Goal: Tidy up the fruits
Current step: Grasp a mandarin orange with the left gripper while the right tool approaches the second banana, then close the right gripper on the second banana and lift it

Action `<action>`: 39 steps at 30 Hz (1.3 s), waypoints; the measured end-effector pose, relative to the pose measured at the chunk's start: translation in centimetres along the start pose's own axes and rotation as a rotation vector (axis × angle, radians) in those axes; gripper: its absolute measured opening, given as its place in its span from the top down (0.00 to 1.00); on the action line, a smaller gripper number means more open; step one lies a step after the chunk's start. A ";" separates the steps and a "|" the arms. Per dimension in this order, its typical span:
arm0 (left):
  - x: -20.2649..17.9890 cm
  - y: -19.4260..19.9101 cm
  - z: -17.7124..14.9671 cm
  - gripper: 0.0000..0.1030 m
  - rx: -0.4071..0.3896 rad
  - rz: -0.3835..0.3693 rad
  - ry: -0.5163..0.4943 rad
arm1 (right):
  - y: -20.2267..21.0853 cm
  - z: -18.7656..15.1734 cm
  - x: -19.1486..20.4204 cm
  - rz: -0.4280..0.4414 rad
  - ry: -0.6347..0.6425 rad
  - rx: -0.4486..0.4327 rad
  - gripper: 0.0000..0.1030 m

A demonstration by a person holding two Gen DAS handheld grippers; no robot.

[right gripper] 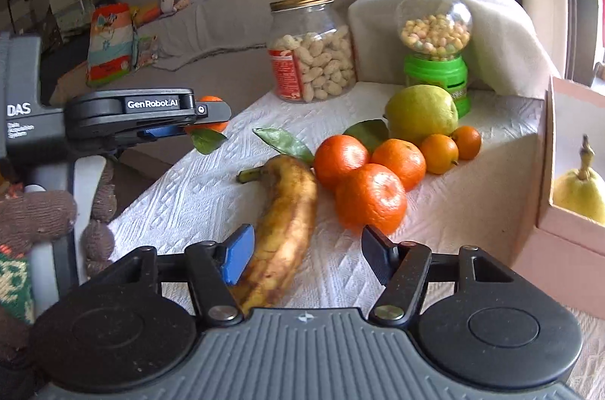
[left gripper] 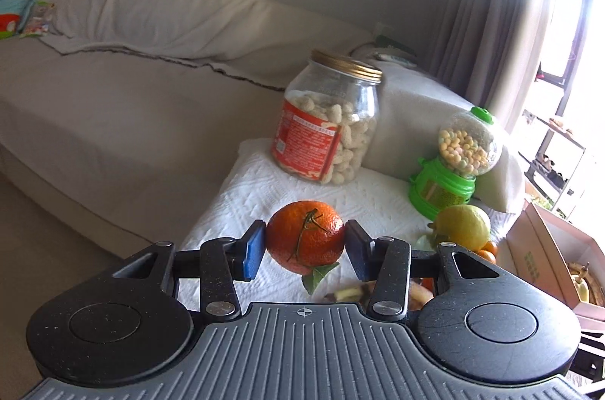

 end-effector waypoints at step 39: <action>-12.5 0.0 -10.8 0.50 0.225 -0.271 -0.192 | 7.2 -8.4 -12.5 -0.118 -0.239 -0.005 0.29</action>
Point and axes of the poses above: each gripper's, at about its wrist camera, not at the fingertips, and y roughly against the way its jaws point, x to its left, z to its top, the point moved 4 cm from there along -y, roughly the way its jaws point, and after that the axes turned 13 degrees about -z, right-handed, at the moved point
